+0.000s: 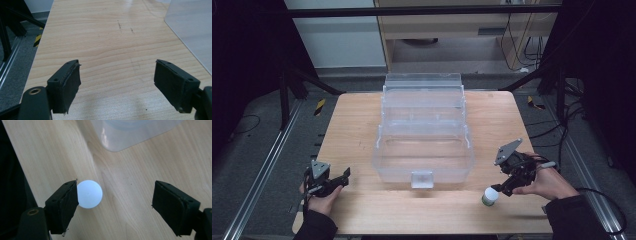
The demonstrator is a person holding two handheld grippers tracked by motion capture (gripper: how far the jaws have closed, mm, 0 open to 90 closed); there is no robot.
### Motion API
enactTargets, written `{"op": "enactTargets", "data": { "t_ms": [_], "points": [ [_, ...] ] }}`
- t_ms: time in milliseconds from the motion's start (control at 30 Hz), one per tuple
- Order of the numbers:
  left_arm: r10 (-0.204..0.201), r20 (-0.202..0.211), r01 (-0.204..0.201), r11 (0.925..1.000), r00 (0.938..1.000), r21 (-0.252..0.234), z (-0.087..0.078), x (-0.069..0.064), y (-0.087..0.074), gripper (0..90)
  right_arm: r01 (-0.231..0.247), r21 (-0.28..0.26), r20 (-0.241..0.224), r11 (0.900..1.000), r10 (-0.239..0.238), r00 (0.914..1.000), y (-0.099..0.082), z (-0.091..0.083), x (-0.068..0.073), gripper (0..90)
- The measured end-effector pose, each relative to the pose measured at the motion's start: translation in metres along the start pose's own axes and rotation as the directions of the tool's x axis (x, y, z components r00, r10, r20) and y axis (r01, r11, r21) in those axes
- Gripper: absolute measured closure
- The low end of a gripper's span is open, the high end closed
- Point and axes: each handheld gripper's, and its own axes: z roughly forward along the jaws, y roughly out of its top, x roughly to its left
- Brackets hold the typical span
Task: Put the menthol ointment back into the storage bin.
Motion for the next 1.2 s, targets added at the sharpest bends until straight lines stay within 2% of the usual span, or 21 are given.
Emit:
{"op": "enactTargets", "data": {
  "t_ms": [33, 300, 333, 433, 533, 567, 600, 633, 700, 833, 967, 1200],
  "points": [
    [0.000, 0.001, 0.000, 1.0000, 1.0000, 0.000, 0.000, 0.000, 0.000, 20.3, 0.017, 0.024, -0.015, 0.9996, -0.016, 0.9998, 0.001, 0.002, 0.002, 20.6],
    [0.003, 0.002, -0.003, 1.0000, 1.0000, 0.000, 0.000, -0.001, 0.000, 20.5, 0.066, 0.080, -0.049, 0.9946, -0.062, 0.9969, 0.004, 0.009, 0.008, 22.2],
    [0.003, 0.003, -0.003, 1.0000, 1.0000, 0.000, 0.000, 0.000, 0.000, 20.5, 0.091, 0.082, -0.051, 0.9925, -0.087, 0.9949, 0.005, 0.010, 0.007, 22.2],
    [0.002, 0.002, -0.002, 1.0000, 1.0000, 0.001, 0.000, 0.000, 0.000, 20.5, 0.099, 0.106, -0.073, 0.9895, -0.091, 0.9932, 0.005, 0.013, 0.009, 22.9],
    [0.001, 0.002, -0.001, 1.0000, 1.0000, 0.001, 0.000, 0.000, 0.000, 20.6, 0.112, 0.108, -0.079, 0.9878, -0.104, 0.9915, 0.005, 0.015, 0.009, 23.2],
    [0.001, 0.001, -0.001, 1.0000, 1.0000, 0.000, 0.000, 0.000, 0.000, 20.5, 0.128, 0.115, -0.088, 0.9851, -0.118, 0.9891, 0.006, 0.016, 0.010, 23.4],
    [0.001, 0.001, -0.001, 1.0000, 1.0000, 0.000, 0.000, 0.000, 0.000, 20.5, 0.113, 0.123, -0.091, 0.9859, -0.102, 0.9905, 0.006, 0.017, 0.012, 23.5],
    [0.003, 0.002, -0.003, 1.0000, 1.0000, 0.000, 0.000, 0.000, 0.000, 20.5, 0.131, 0.123, -0.094, 0.9837, -0.120, 0.9883, 0.006, 0.018, 0.012, 23.6],
    [0.004, 0.002, -0.004, 1.0000, 1.0000, 0.000, 0.000, -0.001, 0.000, 20.6, 0.136, 0.133, -0.105, 0.9817, -0.122, 0.9869, 0.006, 0.020, 0.013, 23.8],
    [0.004, 0.002, -0.004, 1.0000, 1.0000, 0.001, 0.000, 0.000, 0.000, 20.7, 0.141, 0.142, -0.104, 0.9799, -0.127, 0.9865, 0.006, 0.024, 0.014, 25.2],
    [0.006, 0.002, -0.006, 1.0000, 1.0000, 0.002, 0.000, -0.001, 0.000, 20.7, 0.162, 0.174, -0.116, 0.9714, -0.143, 0.9829, 0.004, 0.033, 0.017, 26.4],
    [0.006, 0.002, -0.006, 1.0000, 1.0000, 0.002, 0.000, -0.001, 0.000, 20.7, 0.189, 0.185, -0.122, 0.9643, -0.168, 0.9782, 0.005, 0.040, 0.019, 28.5]
  ]
}}
